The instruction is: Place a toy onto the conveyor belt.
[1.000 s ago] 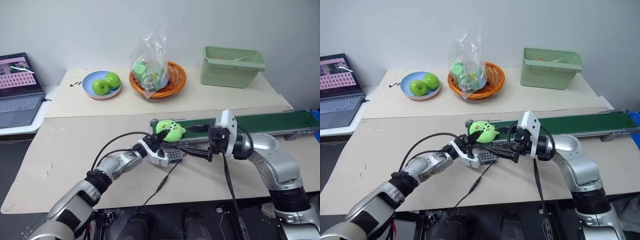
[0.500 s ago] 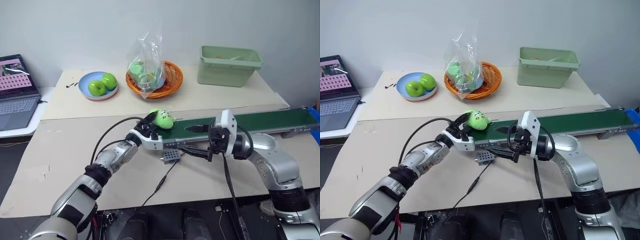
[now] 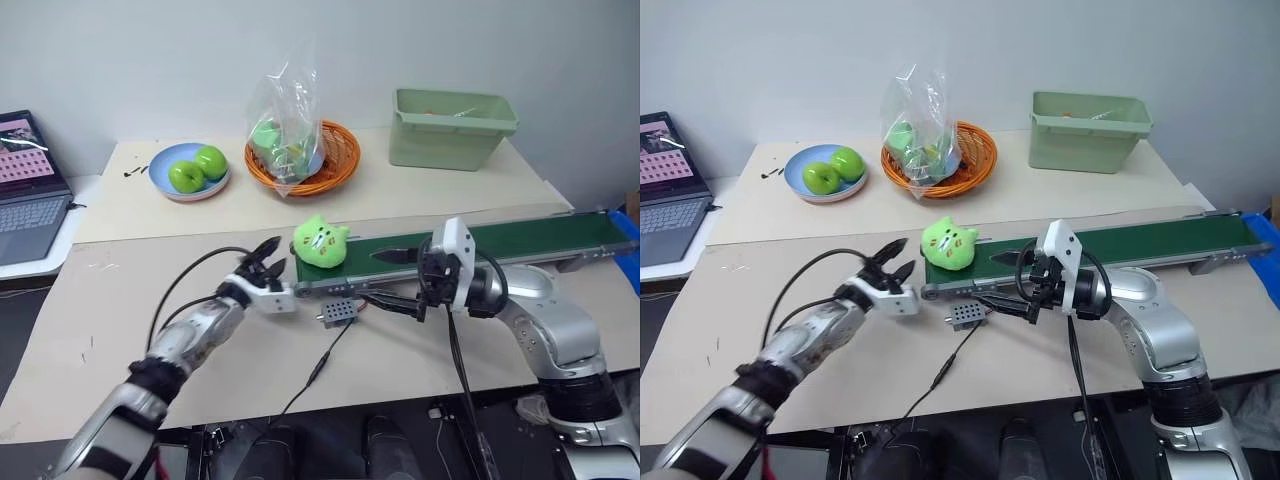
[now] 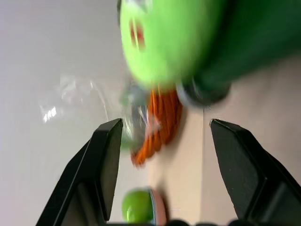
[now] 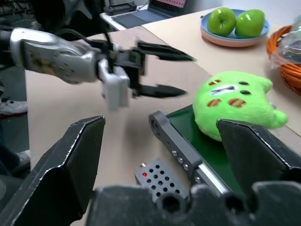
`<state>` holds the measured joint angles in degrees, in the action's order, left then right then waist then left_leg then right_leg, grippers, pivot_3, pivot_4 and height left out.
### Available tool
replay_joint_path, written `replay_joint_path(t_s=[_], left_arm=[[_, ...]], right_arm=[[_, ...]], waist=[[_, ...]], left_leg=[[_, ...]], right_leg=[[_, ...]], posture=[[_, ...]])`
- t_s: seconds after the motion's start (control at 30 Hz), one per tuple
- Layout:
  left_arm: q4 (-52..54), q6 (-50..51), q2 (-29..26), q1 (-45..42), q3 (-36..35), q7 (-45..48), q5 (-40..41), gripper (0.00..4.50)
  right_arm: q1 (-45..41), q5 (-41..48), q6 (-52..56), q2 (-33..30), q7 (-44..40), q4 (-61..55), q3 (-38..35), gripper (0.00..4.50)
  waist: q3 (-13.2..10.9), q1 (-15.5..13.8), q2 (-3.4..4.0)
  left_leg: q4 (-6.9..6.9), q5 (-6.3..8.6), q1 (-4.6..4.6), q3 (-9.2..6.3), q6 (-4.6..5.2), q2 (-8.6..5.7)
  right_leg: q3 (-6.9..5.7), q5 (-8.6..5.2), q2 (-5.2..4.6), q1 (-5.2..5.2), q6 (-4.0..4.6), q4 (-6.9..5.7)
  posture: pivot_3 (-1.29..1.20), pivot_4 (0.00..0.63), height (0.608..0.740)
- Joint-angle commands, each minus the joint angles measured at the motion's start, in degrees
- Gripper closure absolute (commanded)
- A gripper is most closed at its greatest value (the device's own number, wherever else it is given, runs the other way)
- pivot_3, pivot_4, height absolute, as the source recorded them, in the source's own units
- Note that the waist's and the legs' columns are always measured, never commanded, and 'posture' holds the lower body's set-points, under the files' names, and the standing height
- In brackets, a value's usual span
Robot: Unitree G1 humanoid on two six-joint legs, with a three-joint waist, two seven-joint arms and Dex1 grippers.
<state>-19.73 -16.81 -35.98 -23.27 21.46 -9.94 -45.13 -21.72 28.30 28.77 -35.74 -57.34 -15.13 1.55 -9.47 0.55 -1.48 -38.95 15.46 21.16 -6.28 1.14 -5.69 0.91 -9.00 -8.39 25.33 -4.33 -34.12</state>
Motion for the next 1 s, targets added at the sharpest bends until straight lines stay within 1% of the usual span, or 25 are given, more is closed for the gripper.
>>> replay_joint_path(t_s=[0.03,0.13,0.23,0.3,0.33,0.37,0.4,0.43,0.47,0.5,0.6,0.63,0.7,0.8,0.9,1.0], left_arm=[[7.8,1.4,-2.1,3.4,-5.6,0.6,2.3,1.35],[8.9,2.5,-2.0,5.2,-8.0,1.1,3.6,1.35],[9.8,5.4,3.7,6.4,-17.0,4.2,19.2,1.35],[12.6,8.7,8.7,6.2,-22.2,9.8,32.6,1.35],[13.7,10.0,10.3,6.1,-23.6,12.0,36.7,1.35],[16.1,12.2,12.5,6.0,-25.6,14.9,43.2,1.35],[18.8,16.3,15.2,5.7,-28.1,16.9,50.8,1.35],[21.2,21.3,18.3,4.6,-32.2,16.6,59.8,1.35],[22.9,25.0,20.5,3.8,-35.6,15.9,66.2,1.35],[23.5,28.5,22.1,3.1,-38.8,14.1,70.6,1.35],[24.8,32.9,24.6,2.0,-44.9,9.3,76.7,1.35],[24.9,34.2,24.9,1.8,-46.6,7.8,78.5,1.35],[26.1,37.0,25.5,1.9,-49.0,7.7,83.8,1.35],[28.4,41.1,24.8,2.9,-49.7,10.4,89.5,1.35],[32.4,45.9,20.5,6.1,-45.5,18.2,91.5,1.35],[40.5,53.9,12.6,12.5,-39.5,33.4,98.3,1.35]], right_arm=[[-0.8,0.6,-1.1,-0.2,-0.1,-1.0,-1.1,0.0],[-1.0,0.6,-1.2,0.0,-0.1,-0.8,-0.9,0.0],[-1.5,-0.2,-1.7,0.2,-0.1,0.0,-0.3,0.0],[-1.6,-0.5,-1.9,0.2,-0.1,0.5,-0.2,0.0],[-1.7,-0.5,-2.0,0.2,-0.2,0.7,-0.3,0.0],[-1.7,-0.6,-2.1,0.2,-0.2,0.8,-0.3,0.0],[-1.8,-0.7,-2.2,0.2,-0.3,1.0,-0.2,0.0],[-1.9,-0.8,-2.4,0.2,-0.3,1.3,-0.2,0.0],[-2.1,-1.1,-2.6,0.3,-0.2,1.6,-0.2,0.0],[-2.3,-1.6,-2.9,0.4,0.2,2.2,-0.2,0.0],[-3.3,-3.2,-3.9,1.1,1.8,4.2,-0.5,0.0],[-3.9,-3.5,-3.9,1.3,2.6,5.1,-0.7,0.0],[-4.8,-4.1,-4.1,1.7,3.7,6.6,-1.3,0.0],[-5.2,-4.5,-4.6,1.6,4.0,7.6,-1.5,0.0],[-5.3,-5.0,-5.1,1.6,4.2,8.4,-1.5,0.0],[-5.4,-5.1,-5.2,1.5,4.3,8.5,-1.6,0.0]], waist=[[0.0,-0.5,0.0],[0.0,-0.7,0.0],[0.0,-0.7,0.0],[0.0,-0.8,0.0],[0.0,-0.8,0.0],[0.0,-0.8,0.0],[0.0,-0.8,0.0],[0.0,-0.7,0.0],[0.0,-0.7,-0.01],[0.0,-0.7,-0.01],[0.0,-0.1,-0.02],[0.0,0.1,-0.02],[0.0,0.3,-0.03],[0.0,0.1,-0.03],[0.0,0.1,-0.03],[0.0,0.2,-0.02]], left_leg=[[-0.01,0.0,0.0,-0.02,0.0,-0.01],[-0.01,0.0,-0.03,-0.01,0.01,-0.01],[0.0,0.0,-0.03,0.0,0.0,0.02],[-0.03,0.0,-0.02,-0.01,0.0,0.05],[-0.04,0.0,-0.02,-0.01,0.0,0.05],[-0.04,0.0,-0.01,-0.01,0.0,0.06],[-0.04,0.0,-0.02,-0.01,0.0,0.07],[-0.05,0.0,-0.01,0.0,0.0,0.07],[-0.05,0.0,-0.01,0.01,0.0,0.07],[-0.09,0.01,0.0,0.0,0.01,0.07],[-0.14,0.0,-0.03,0.02,-0.01,0.1],[-0.14,0.0,-0.07,0.05,-0.01,0.15],[-0.14,0.01,-0.09,0.08,-0.02,0.16],[-0.15,0.01,-0.05,0.09,-0.02,0.15],[-0.14,0.01,-0.03,0.08,-0.02,0.14],[-0.13,0.02,-0.02,0.1,-0.01,0.14]], right_leg=[[-0.01,0.0,0.0,-0.05,0.0,0.01],[0.0,0.0,0.0,-0.08,0.0,0.02],[-0.01,0.0,0.01,-0.06,0.0,0.02],[-0.06,0.02,0.01,-0.06,0.02,0.03],[-0.06,0.02,0.0,-0.06,0.03,0.01],[-0.06,0.02,0.0,-0.06,0.03,0.02],[-0.07,0.02,0.0,-0.07,0.03,0.02],[-0.07,0.03,0.0,-0.07,0.04,0.02],[-0.07,0.03,0.0,-0.08,0.05,0.03],[-0.06,0.03,0.0,-0.08,0.05,0.02],[-0.06,0.04,0.03,-0.11,0.06,0.0],[-0.06,0.05,0.08,-0.15,0.07,0.01],[-0.03,0.06,0.1,-0.17,0.08,0.02],[-0.03,0.07,0.1,-0.16,0.11,0.04],[-0.02,0.07,0.13,-0.17,0.11,0.07],[0.02,0.07,0.17,-0.15,0.12,0.07]], posture=[[0.0,0.15,0.74],[0.0,0.15,0.74],[0.0,0.15,0.74],[0.0,0.15,0.74],[0.0,0.15,0.74],[0.0,0.15,0.74],[0.0,0.15,0.74],[0.0,0.15,0.74],[0.0,0.15,0.74],[0.0,0.15,0.74],[0.0,0.15,0.74],[0.0,0.15,0.74],[0.0,0.15,0.74],[0.0,0.15,0.74],[0.0,0.15,0.74],[0.0,0.15,0.74]])
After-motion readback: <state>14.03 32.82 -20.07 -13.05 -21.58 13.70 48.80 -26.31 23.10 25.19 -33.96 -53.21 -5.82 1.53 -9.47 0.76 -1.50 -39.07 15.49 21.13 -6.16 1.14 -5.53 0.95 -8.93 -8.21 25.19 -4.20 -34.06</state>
